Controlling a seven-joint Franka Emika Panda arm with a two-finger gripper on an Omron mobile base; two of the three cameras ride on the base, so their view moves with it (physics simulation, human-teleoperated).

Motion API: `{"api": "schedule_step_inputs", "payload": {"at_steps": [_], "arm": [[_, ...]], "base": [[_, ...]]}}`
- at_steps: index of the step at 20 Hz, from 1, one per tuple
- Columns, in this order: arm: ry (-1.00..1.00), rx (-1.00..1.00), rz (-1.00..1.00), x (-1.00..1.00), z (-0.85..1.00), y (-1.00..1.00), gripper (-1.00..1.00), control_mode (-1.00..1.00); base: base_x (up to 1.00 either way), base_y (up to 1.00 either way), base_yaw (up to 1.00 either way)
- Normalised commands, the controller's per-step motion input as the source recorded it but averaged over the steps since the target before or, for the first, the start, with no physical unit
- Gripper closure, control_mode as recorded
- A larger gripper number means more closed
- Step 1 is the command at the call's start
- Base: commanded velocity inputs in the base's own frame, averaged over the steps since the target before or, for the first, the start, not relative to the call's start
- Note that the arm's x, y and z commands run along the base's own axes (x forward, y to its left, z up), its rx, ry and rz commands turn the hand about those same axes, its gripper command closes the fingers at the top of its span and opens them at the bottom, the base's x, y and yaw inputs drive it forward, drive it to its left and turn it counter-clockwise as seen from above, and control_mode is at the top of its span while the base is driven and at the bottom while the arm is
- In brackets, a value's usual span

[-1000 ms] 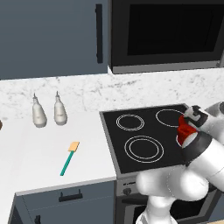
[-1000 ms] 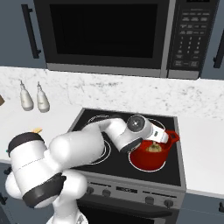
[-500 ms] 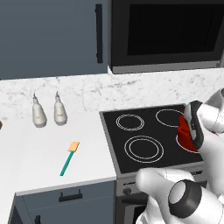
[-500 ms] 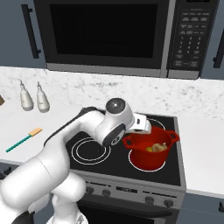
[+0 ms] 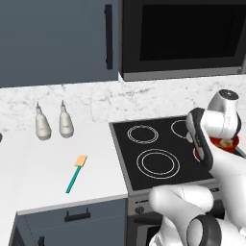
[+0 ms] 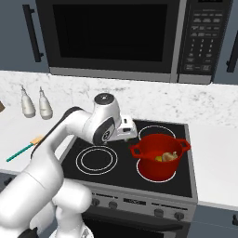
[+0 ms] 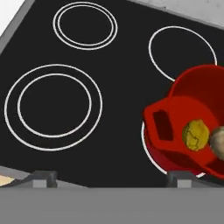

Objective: Put the lemon and onion in the pot. Retrieve the spatula and lightly stir the vegetables in the pot.

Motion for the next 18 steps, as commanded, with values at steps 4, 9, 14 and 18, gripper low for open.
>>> {"api": "schedule_step_inputs", "payload": {"at_steps": [4, 9, 14, 18], "arm": [[0.28, 0.0, 0.15, 0.02, -0.04, 1.0, -1.0, -1.0], [0.08, -0.07, -0.02, 0.0, -0.4, 1.0, -1.0, -1.0], [0.02, -0.03, -0.01, 0.0, -0.09, 0.3, -1.0, -1.0], [0.01, -0.01, -0.04, 0.0, -0.18, 0.37, -1.0, -1.0]], "base": [[0.0, 0.0, 0.0], [0.0, 0.0, 0.0], [0.0, 0.0, 0.0], [0.0, 0.0, 0.0]]}}
